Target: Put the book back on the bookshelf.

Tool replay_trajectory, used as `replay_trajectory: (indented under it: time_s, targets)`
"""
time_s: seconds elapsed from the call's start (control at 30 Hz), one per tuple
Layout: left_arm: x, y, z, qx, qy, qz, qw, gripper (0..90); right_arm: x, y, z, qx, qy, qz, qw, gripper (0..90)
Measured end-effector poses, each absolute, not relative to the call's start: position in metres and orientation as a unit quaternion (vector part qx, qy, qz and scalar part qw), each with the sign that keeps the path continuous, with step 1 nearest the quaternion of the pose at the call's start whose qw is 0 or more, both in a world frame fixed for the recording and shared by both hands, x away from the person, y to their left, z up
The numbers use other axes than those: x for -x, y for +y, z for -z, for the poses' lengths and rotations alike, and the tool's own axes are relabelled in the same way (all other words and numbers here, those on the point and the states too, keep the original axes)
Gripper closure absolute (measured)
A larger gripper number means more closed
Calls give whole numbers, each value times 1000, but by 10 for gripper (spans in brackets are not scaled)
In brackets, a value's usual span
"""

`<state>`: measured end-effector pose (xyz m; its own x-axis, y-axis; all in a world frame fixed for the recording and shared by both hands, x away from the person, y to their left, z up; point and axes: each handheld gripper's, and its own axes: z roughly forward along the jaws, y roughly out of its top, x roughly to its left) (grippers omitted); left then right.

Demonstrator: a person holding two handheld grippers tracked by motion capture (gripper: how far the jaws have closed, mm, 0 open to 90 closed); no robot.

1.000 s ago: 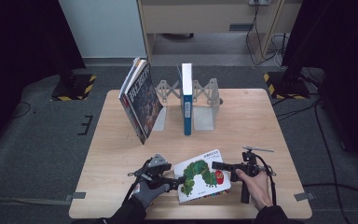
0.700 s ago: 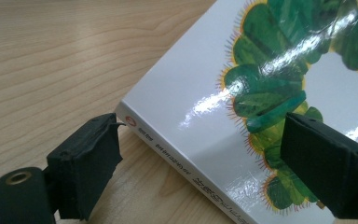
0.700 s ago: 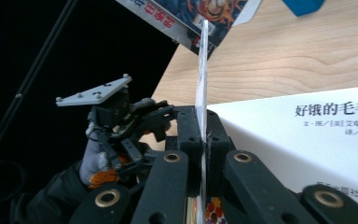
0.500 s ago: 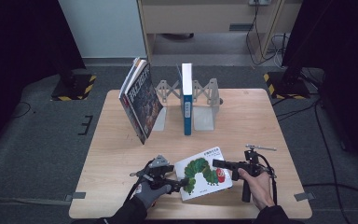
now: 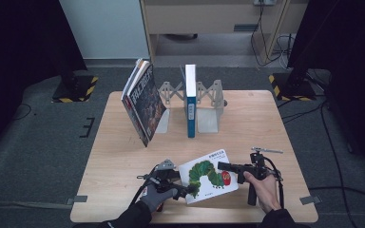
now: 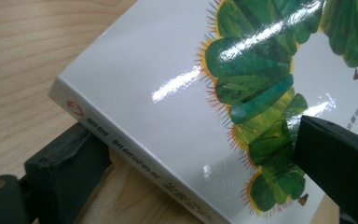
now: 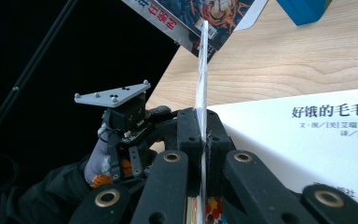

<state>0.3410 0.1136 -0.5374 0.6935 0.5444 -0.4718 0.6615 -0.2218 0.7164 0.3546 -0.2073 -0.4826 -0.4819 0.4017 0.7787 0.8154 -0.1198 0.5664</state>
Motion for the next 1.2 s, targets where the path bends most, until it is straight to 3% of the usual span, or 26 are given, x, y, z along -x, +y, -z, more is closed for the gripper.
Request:
replay_trajectory:
  time_s: [0.43, 0.8, 1.1, 1.2]
  targets:
    - [-340, 108, 536, -776, 404, 65, 480, 58, -354, -209, 489, 491, -651, 557, 154, 878]
    - [-339, 110, 530, -776, 392, 62, 491, 197, -354, -204, 493, 493, -705, 506, 62, 688]
    - [-338, 106, 526, -780, 382, 49, 493, 222, -354, -199, 497, 483, -719, 498, 45, 640]
    - [-338, 104, 524, -775, 379, 53, 503, 222, -353, -195, 495, 469, -719, 509, 59, 642]
